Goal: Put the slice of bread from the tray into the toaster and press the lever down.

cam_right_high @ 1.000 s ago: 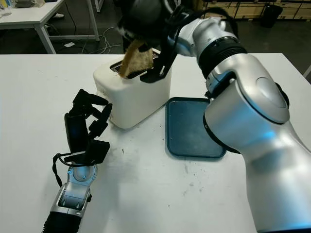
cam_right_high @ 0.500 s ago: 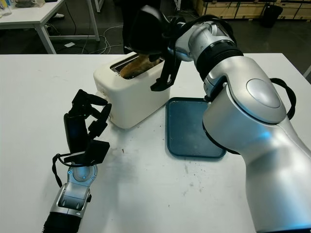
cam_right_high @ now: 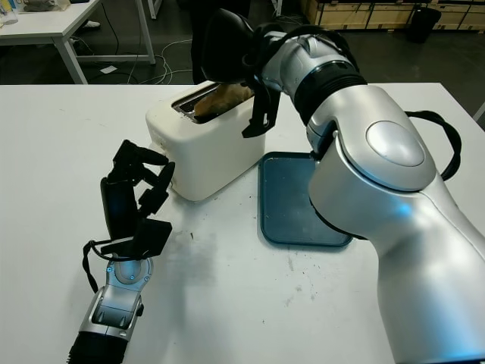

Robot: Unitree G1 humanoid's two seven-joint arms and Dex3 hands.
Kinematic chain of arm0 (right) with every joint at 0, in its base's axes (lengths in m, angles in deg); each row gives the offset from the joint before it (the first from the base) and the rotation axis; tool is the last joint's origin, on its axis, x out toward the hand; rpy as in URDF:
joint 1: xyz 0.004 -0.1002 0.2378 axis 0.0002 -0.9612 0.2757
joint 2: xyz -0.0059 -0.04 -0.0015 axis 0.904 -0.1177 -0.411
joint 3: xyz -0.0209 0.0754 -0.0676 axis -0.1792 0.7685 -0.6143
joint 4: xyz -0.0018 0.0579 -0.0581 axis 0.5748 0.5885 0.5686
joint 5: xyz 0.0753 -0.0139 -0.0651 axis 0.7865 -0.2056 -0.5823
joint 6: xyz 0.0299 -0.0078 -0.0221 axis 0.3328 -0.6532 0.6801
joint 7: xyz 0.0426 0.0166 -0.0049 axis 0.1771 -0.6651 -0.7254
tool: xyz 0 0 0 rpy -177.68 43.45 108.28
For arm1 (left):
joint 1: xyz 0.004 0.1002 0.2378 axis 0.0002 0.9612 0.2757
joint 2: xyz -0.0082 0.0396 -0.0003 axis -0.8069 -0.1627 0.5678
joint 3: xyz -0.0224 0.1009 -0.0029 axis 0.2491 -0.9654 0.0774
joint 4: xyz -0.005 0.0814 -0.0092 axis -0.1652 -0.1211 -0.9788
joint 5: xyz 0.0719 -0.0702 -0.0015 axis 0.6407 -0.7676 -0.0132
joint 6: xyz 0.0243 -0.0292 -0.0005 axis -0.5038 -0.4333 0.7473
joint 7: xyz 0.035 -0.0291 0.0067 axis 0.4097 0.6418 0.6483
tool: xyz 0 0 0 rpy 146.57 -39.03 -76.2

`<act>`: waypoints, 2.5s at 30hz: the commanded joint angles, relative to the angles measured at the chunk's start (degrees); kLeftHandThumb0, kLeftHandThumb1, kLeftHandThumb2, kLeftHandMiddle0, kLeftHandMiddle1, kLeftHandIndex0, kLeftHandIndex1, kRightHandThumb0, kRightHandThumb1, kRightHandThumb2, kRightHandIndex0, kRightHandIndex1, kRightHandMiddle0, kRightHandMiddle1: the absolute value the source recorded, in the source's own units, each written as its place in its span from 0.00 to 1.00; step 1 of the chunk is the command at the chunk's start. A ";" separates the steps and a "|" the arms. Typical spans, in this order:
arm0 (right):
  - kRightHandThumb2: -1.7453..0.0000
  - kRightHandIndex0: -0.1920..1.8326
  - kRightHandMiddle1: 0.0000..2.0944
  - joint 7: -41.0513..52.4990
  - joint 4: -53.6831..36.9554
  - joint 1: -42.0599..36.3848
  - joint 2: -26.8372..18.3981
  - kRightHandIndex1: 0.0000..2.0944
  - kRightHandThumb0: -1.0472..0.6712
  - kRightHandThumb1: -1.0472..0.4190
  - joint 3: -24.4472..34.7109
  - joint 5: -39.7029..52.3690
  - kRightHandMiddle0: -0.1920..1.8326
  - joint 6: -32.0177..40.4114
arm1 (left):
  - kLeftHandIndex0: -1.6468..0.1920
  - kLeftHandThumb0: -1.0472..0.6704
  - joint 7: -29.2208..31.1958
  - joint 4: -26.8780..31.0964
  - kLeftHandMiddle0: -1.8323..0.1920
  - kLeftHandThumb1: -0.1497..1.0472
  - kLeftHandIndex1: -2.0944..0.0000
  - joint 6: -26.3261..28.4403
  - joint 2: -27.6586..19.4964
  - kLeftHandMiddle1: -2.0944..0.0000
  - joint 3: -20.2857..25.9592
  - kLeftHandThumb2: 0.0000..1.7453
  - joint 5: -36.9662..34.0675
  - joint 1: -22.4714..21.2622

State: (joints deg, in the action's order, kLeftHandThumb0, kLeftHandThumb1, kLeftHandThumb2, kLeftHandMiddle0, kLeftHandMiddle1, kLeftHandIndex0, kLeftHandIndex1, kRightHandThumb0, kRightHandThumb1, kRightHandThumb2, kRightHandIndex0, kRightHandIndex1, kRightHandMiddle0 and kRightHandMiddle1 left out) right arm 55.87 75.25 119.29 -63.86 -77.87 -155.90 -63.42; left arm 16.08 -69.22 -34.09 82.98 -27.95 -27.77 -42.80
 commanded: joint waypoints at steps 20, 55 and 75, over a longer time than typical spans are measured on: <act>0.95 0.63 0.82 1.81 0.24 0.57 5.18 0.83 0.31 0.09 -2.96 -1.16 0.45 -1.10 | 0.64 0.38 -1.36 0.41 0.54 0.89 0.22 0.55 1.02 0.17 -0.46 0.15 0.47 1.38; 1.00 0.09 0.00 54.39 -1.61 4.42 -1.73 0.01 0.23 0.27 36.93 40.14 0.20 -5.05 | 0.63 0.38 -1.42 0.38 0.53 0.89 0.22 -0.03 0.27 0.17 -0.24 0.15 0.18 0.27; 0.79 0.47 0.07 42.39 -35.19 -56.44 8.41 0.48 0.33 0.09 82.07 92.58 0.57 12.64 | 0.62 0.39 0.69 -1.10 0.53 0.89 0.26 -1.72 -4.31 0.17 2.12 0.13 -0.95 -2.68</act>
State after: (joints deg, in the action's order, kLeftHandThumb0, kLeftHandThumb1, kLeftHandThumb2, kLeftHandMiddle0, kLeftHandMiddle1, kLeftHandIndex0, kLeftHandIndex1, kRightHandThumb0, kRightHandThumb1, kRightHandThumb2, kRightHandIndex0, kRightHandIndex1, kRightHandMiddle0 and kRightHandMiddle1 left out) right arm 99.60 49.83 68.46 -57.78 4.65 -65.38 -53.66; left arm 16.27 -70.04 -34.40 79.54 -26.20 -28.50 -43.61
